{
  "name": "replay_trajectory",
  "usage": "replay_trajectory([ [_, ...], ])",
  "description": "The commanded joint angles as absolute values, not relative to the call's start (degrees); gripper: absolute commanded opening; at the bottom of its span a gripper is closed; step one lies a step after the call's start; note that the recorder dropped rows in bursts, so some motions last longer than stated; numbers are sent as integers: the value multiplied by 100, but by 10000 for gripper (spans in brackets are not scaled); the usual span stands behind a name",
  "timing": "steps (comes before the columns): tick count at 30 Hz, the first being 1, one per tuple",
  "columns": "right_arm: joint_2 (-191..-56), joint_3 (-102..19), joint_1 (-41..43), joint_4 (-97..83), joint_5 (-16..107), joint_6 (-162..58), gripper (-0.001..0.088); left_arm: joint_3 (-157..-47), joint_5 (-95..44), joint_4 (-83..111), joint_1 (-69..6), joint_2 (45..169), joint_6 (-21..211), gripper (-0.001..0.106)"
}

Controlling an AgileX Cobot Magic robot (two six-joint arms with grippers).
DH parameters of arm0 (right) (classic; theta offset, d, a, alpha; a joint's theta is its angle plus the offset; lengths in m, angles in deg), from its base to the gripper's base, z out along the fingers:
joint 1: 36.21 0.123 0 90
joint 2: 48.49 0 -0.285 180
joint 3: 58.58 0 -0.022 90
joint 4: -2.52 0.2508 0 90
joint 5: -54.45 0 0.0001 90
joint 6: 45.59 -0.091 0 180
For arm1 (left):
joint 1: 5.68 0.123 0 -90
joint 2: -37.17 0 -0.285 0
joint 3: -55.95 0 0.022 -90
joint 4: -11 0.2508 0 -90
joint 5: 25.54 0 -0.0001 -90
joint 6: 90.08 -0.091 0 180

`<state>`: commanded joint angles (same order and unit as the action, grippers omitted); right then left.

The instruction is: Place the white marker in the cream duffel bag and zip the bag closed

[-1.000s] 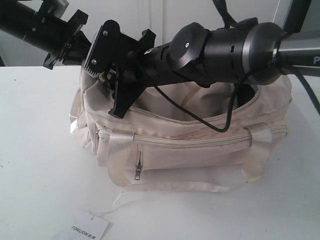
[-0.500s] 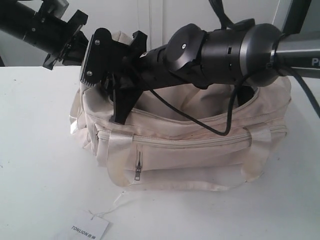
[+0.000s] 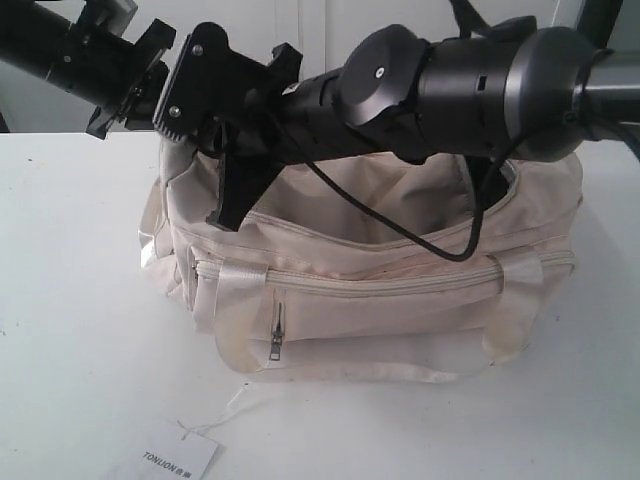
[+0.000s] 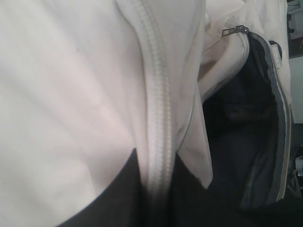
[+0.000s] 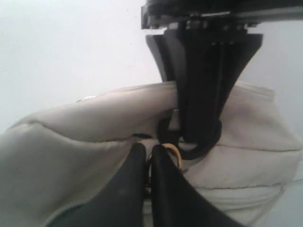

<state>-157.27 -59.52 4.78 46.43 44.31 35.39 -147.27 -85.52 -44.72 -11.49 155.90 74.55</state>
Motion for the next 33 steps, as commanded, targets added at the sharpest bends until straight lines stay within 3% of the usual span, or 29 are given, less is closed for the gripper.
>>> replay_trajectory([
  [18,-15498,-5952,373,3997,2745,1556,0,-14727,-8463,-4437,-1149,15590,7455,0],
  [33,-15498,-5952,373,3983,1721,1516,0,-14727,-8359,-4424,-1149,15590,7455,0],
])
